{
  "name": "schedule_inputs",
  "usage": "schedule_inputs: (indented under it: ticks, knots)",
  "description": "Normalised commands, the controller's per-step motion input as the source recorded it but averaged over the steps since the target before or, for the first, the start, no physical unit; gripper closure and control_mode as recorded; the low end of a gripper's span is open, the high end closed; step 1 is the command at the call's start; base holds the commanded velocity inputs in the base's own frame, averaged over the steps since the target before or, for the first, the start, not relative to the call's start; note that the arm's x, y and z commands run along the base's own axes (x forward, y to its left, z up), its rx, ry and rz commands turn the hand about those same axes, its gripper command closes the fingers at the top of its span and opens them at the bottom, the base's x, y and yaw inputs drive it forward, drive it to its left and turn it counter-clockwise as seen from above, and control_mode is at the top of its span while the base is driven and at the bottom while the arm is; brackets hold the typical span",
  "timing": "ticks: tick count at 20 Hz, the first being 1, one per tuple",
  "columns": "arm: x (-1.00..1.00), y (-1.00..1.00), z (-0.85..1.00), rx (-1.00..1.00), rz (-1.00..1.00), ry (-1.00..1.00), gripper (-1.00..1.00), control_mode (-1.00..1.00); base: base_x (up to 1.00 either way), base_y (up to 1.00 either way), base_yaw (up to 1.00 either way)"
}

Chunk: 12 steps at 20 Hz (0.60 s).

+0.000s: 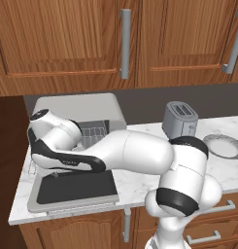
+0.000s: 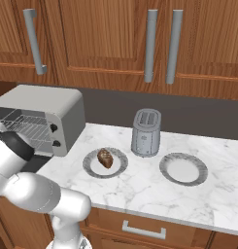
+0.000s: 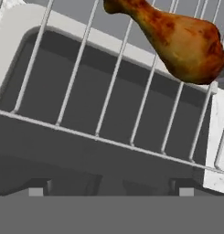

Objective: Open the toaster oven door. Place the bread on the bottom rack in the toaster oven and place the chicken drumstick on the top rack.

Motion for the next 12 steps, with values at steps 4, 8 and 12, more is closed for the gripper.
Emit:
schedule_inputs:
  ticks: [4, 8, 12]
  knots:
    - [-0.10, -0.03, -0.16, 0.00, -0.38, 0.00, -1.00, -1.00, 0.00, 0.00, 0.00]
    - [-0.06, -0.01, -0.38, 0.00, -0.30, 0.00, -1.00, -1.00, 0.00, 0.00, 0.00]
    - [0.19, 0.00, -0.41, 0.00, -0.18, -0.01, -1.00, -1.00, 0.00, 0.00, 0.00]
